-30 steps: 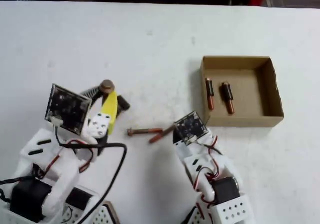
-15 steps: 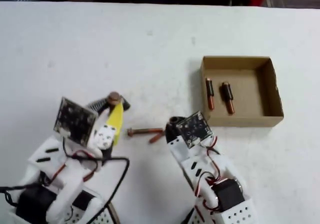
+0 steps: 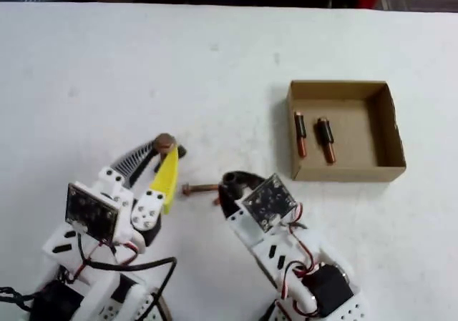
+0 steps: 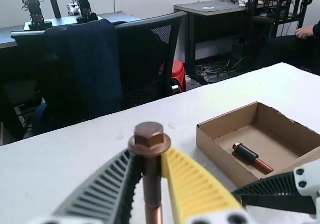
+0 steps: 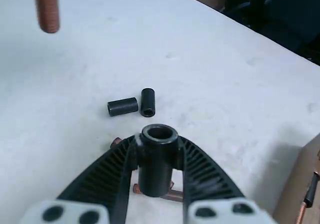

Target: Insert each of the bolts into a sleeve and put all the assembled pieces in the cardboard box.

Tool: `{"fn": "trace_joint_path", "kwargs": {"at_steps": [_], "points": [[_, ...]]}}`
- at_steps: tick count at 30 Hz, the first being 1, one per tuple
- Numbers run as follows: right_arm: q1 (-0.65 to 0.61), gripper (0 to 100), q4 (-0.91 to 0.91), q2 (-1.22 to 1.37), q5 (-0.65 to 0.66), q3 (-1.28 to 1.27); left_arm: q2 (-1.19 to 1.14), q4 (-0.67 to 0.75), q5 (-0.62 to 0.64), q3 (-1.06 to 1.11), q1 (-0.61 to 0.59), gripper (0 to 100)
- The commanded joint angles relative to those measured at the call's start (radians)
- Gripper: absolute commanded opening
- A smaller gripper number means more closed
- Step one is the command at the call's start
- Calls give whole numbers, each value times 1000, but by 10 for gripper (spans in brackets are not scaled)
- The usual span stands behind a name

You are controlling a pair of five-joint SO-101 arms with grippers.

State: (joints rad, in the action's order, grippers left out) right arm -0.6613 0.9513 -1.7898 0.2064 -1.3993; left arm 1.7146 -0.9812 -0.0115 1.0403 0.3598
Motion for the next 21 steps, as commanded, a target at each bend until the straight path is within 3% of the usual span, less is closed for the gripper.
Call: {"fn": "trace_joint_path", "kwargs": {"at_steps": [1, 4, 10, 21], "points": [[-56, 17, -1, -15, -2, 60, 19, 34, 86, -8, 5, 20], [-93, 17, -1, -15, -2, 57, 42, 35, 198, -8, -2, 20], [-108, 17, -25, -13, -2, 18, 94, 38, 209, -8, -2, 20], [-104, 17, -449, -13, -2, -236, 101, 40, 209, -8, -2, 20]]}}
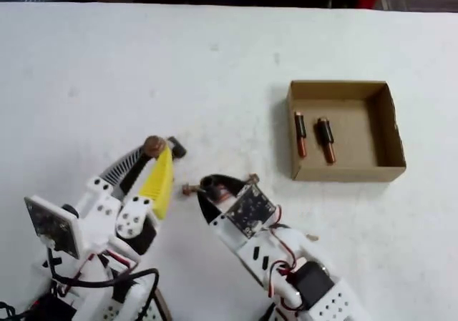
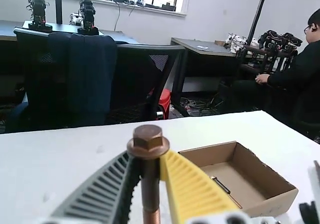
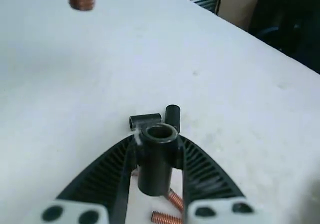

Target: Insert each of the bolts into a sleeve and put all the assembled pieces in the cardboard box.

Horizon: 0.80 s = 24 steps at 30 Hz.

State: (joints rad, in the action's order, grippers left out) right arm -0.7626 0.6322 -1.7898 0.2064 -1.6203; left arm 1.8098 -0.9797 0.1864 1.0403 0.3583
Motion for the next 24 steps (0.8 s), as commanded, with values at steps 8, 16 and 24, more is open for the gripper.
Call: {"fn": "trace_joint_path", "kwargs": {"at_steps": [8, 16, 24], "points": [[-2, 17, -280, -13, -5, -43, 5, 41, 11, -6, -1, 20], [-2, 17, -351, -13, -3, -57, 8, 325, 3, 173, -1, 20], [-4, 17, -390, -12, -11, -71, 8, 443, 3, 219, -1, 20]]}}
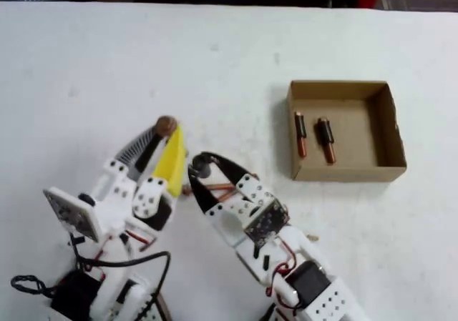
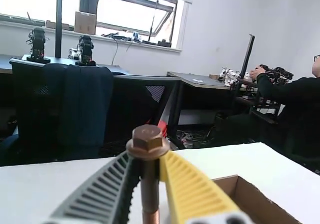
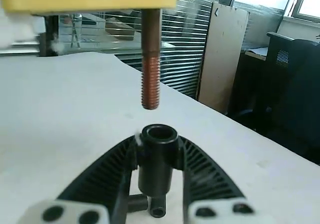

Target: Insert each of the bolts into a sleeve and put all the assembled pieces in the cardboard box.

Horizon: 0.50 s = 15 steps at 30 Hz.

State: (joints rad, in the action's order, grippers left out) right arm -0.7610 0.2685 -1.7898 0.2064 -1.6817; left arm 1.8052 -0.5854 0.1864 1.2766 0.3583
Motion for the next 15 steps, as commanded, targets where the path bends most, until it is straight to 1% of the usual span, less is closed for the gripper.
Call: {"fn": "trace_joint_path", "kwargs": {"at_steps": [1, 5, 10, 15], "points": [[-5, 17, -25, -12, -11, -9, 13, 51, 3, -18, -1, 20], [-8, 17, 4, -12, -11, -9, 13, 78, 3, -11, 4, 20], [-8, 17, 8, -12, -11, -9, 13, 77, 3, 2, 7, 20], [-70, 17, 59, -12, -2, -9, 13, 77, 5, 15, 8, 20]]}}
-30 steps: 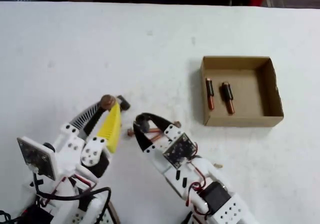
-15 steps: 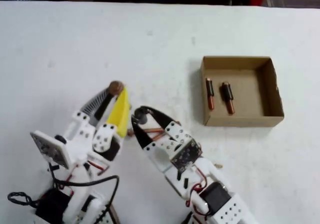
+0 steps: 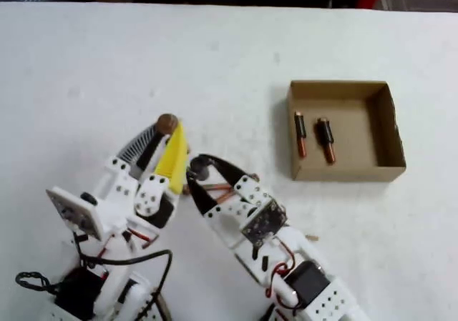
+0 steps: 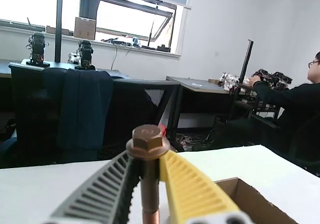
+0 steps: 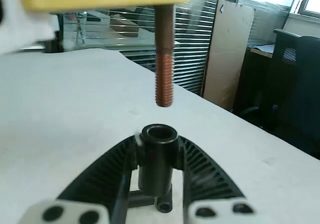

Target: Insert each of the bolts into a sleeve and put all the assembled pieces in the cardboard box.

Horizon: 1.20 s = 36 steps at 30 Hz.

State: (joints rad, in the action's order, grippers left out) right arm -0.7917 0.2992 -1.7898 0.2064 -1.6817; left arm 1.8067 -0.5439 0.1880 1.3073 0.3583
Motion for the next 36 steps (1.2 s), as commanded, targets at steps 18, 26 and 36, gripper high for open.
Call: {"fn": "trace_joint_path", "kwargs": {"at_steps": [18, 26, 36], "points": [[4, 17, 59, -12, -2, -9, 12, -81, 3, -28, 88, 20], [4, 17, 62, -12, -2, -9, 12, -157, 6, -74, 87, 20], [5, 17, 62, -12, -2, -9, 12, -247, 3, -74, 94, 20]]}}
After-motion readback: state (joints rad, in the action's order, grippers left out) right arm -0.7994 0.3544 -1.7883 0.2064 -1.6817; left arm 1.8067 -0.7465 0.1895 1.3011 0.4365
